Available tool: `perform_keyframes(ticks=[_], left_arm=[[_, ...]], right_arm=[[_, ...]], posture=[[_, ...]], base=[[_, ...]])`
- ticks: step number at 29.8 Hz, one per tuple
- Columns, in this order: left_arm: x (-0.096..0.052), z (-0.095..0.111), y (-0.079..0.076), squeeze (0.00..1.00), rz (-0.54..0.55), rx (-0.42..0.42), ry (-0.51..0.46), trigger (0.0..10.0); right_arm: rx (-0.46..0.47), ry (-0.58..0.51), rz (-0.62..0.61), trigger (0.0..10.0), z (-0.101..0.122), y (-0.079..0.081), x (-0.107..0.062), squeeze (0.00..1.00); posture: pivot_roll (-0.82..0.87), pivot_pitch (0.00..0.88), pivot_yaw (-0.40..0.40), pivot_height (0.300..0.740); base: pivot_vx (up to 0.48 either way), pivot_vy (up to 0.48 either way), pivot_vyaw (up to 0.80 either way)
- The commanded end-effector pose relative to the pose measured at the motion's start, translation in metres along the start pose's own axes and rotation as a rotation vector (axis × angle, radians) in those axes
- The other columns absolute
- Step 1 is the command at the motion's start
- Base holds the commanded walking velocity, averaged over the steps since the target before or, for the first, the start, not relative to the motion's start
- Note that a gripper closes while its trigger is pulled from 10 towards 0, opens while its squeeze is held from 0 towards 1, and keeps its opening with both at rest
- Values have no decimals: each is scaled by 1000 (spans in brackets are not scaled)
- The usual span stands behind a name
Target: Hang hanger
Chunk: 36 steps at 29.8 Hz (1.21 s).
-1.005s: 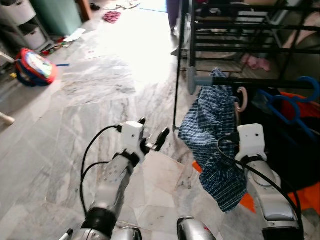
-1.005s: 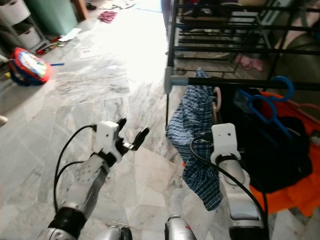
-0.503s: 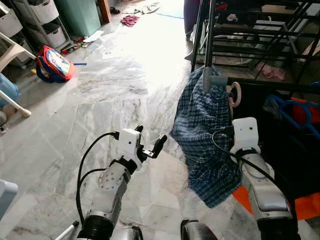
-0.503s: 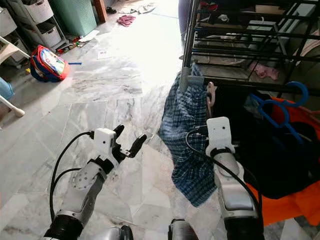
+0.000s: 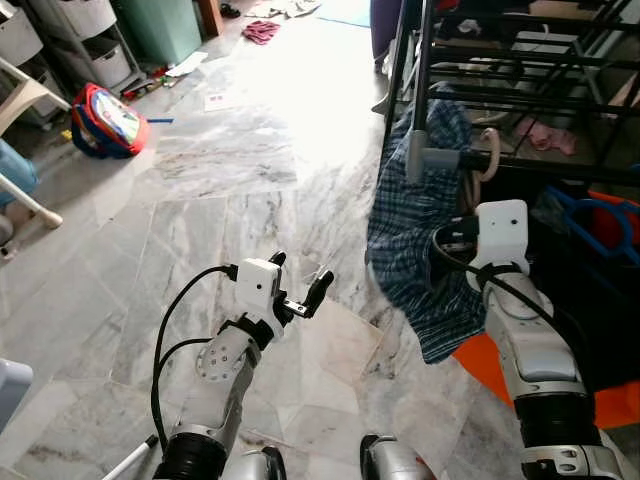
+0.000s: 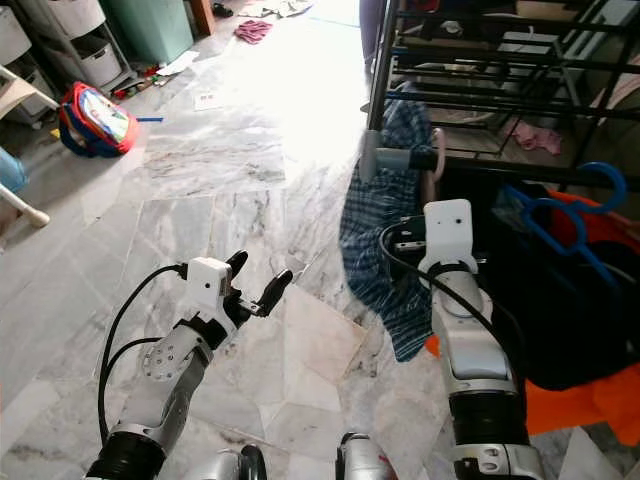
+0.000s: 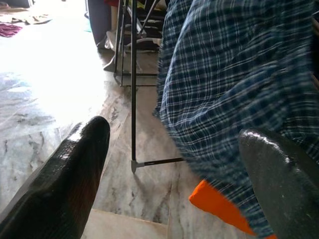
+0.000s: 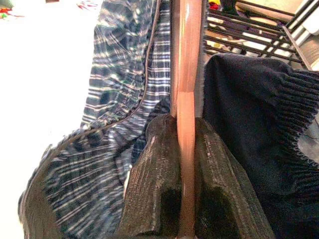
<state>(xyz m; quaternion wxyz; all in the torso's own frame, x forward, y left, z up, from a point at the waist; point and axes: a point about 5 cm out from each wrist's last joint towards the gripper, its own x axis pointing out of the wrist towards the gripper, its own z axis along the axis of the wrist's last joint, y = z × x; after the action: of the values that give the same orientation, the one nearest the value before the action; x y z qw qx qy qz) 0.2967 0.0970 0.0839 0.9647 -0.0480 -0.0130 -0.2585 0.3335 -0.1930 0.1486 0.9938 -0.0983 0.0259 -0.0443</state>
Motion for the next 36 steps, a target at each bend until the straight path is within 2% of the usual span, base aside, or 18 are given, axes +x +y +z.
perform_keyframes(ticks=[1,6,8,12,14,20,27,36], left_arm=[[-2,0,0,0,2,2,6,10000],[-1,-1,0,0,3,1,8,10000],[-1,-1,-1,0,0,0,12,10000],[0,-2,-2,0,-4,0,17,10000],[1,-2,-2,0,-5,0,18,10000],[2,-2,-3,0,-4,-5,21,10000],[2,-4,-5,0,-4,-8,25,10000],[7,-1,-5,0,-1,-9,23,10000]], right_arm=[[18,-18,-14,10000,3,-2,0,0],[52,27,-26,10000,-4,-4,0,0],[139,80,-36,10000,-8,-5,2,0],[148,146,-32,10000,-15,-5,3,0],[189,192,-29,10000,-21,-3,4,0],[188,271,7,10000,-30,2,5,0],[188,291,23,10000,-31,5,7,0],[183,267,73,10000,-15,14,22,0]], posture=[[-181,230,33,740],[-181,229,35,740],[-184,231,35,740],[-188,232,35,740],[-188,232,35,740],[-189,231,28,740],[-187,230,24,740],[-184,230,24,740]], base=[[0,0,0],[0,0,0],[0,0,0],[0,0,0],[0,0,0],[0,0,0],[0,0,0],[0,0,0]])
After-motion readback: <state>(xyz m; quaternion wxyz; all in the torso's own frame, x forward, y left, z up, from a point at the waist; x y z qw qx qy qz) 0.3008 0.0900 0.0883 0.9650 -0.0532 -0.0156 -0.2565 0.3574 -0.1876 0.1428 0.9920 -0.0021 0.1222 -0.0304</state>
